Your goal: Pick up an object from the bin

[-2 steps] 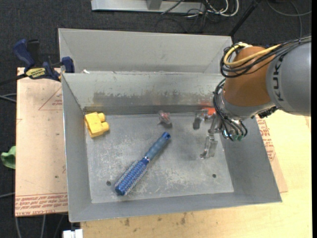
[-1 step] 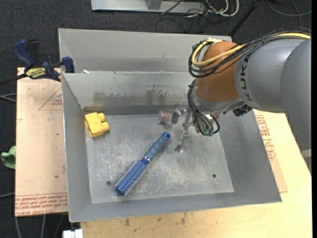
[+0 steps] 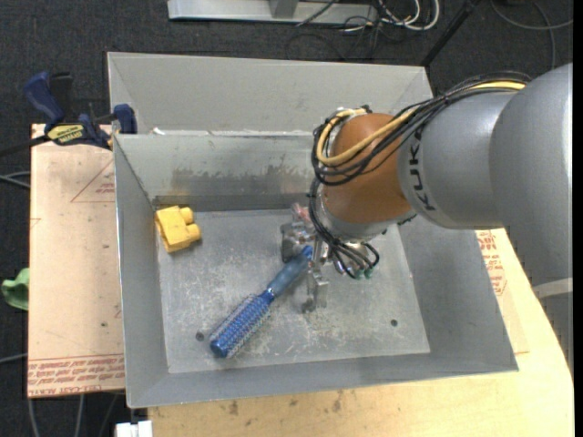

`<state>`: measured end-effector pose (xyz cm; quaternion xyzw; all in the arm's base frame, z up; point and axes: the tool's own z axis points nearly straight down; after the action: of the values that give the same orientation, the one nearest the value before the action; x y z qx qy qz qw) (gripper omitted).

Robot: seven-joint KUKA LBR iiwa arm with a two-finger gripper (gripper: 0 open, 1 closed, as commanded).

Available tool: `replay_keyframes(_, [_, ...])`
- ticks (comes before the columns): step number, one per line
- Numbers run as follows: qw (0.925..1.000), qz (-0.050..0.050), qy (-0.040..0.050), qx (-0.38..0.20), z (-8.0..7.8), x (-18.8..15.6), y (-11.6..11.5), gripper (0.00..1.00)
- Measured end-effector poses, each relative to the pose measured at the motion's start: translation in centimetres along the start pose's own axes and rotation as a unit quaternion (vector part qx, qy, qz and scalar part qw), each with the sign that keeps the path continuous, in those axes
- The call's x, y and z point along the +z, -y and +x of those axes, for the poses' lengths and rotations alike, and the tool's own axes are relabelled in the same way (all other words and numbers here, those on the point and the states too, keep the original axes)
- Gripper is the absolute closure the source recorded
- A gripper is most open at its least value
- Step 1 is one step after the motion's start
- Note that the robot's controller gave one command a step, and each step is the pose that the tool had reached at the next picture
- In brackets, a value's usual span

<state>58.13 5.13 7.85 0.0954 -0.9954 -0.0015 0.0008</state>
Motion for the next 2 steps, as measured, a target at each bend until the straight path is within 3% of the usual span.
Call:
replay_keyframes(1, [1.0000, 0.001, 0.0008, 0.000, -0.05, -0.06, 0.16, 1.00])
replay_keyframes(2, [1.0000, 0.001, 0.0012, 0.000, -0.07, -0.09, 0.15, 0.00])
